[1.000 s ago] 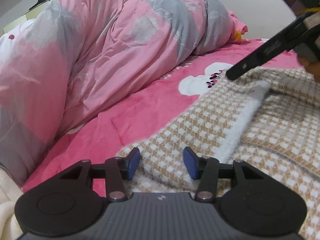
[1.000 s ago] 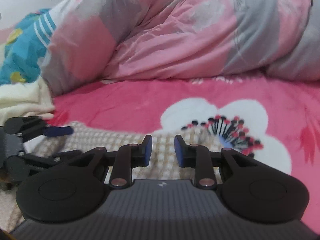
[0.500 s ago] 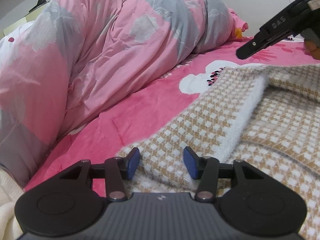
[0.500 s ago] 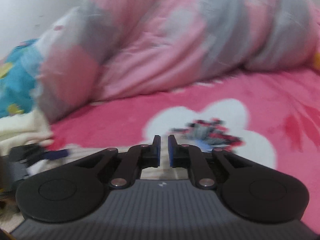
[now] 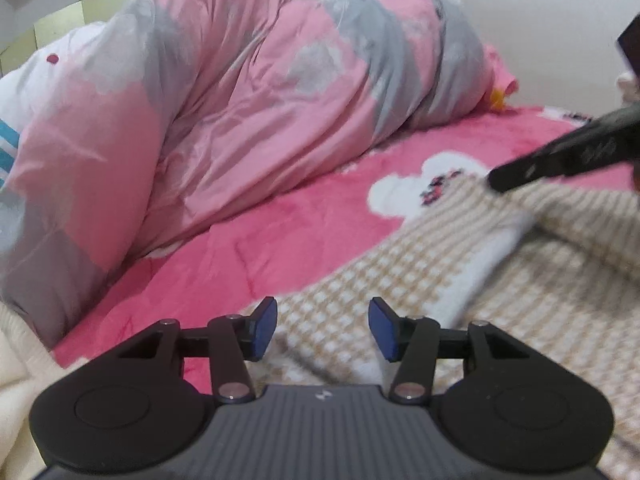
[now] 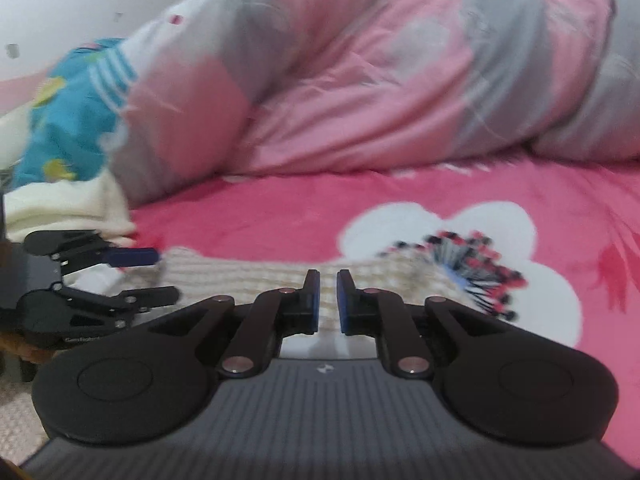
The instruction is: Fold clothes
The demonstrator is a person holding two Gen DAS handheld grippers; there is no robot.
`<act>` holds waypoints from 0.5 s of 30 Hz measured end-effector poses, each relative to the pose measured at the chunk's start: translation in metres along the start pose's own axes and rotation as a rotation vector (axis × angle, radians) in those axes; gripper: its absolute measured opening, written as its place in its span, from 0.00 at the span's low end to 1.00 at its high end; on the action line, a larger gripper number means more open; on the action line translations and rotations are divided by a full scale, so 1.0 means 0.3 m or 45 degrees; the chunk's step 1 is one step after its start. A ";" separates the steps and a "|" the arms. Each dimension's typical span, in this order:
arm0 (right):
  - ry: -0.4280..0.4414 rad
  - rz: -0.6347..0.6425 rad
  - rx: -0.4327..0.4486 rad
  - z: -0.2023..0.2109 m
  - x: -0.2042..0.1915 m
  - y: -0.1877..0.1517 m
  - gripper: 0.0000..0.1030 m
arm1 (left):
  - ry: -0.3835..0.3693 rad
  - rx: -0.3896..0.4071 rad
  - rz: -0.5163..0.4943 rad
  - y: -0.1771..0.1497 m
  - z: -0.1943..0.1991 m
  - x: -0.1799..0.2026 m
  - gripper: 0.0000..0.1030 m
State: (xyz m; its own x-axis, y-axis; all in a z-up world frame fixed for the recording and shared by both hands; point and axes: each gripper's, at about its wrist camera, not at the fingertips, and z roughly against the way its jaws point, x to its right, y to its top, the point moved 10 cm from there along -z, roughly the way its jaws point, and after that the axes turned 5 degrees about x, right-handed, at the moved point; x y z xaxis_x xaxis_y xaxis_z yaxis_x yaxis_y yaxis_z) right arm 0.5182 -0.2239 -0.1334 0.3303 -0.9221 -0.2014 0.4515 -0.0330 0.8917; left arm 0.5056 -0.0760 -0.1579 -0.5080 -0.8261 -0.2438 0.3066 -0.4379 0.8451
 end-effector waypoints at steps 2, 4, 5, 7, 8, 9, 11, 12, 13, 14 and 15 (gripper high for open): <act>-0.010 0.026 -0.056 -0.032 -0.007 -0.035 0.09 | -0.010 -0.063 -0.051 -0.036 -0.024 0.030 0.53; -0.011 0.039 -0.148 -0.080 0.000 -0.097 0.10 | -0.005 -0.094 -0.053 -0.071 -0.048 0.041 0.54; 0.001 0.037 -0.164 -0.099 0.005 -0.122 0.10 | 0.000 -0.106 -0.031 -0.075 -0.051 0.037 0.55; 0.017 -0.009 -0.179 -0.102 0.016 -0.122 0.10 | 0.016 -0.142 0.055 -0.056 -0.034 0.013 0.55; 0.018 -0.046 -0.183 -0.096 0.022 -0.112 0.10 | 0.030 -0.152 0.087 -0.042 -0.018 0.000 0.53; 0.015 -0.085 -0.184 -0.088 0.027 -0.107 0.10 | 0.047 -0.152 0.101 -0.027 0.008 -0.011 0.53; -0.007 -0.149 -0.197 -0.054 0.033 -0.104 0.11 | 0.081 -0.141 0.117 0.010 0.087 -0.037 0.54; -0.008 -0.173 -0.194 -0.026 0.025 -0.100 0.13 | 0.092 -0.137 0.136 0.029 0.134 -0.053 0.54; 0.008 -0.190 -0.185 0.011 0.007 -0.094 0.13 | 0.104 -0.131 0.174 0.047 0.191 -0.073 0.54; 0.028 -0.204 -0.174 0.054 -0.015 -0.088 0.14 | 0.116 -0.129 0.215 0.061 0.247 -0.092 0.56; 0.043 -0.213 -0.163 0.096 -0.038 -0.082 0.14 | 0.128 -0.129 0.254 0.072 0.299 -0.110 0.56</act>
State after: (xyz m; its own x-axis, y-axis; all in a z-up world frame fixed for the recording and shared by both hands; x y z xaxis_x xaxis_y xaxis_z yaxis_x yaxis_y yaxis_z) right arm 0.4794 -0.2238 -0.1414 0.2685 -0.8946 -0.3573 0.6034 -0.1329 0.7863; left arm 0.4569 -0.0265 -0.0888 -0.3484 -0.9287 -0.1272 0.4747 -0.2918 0.8304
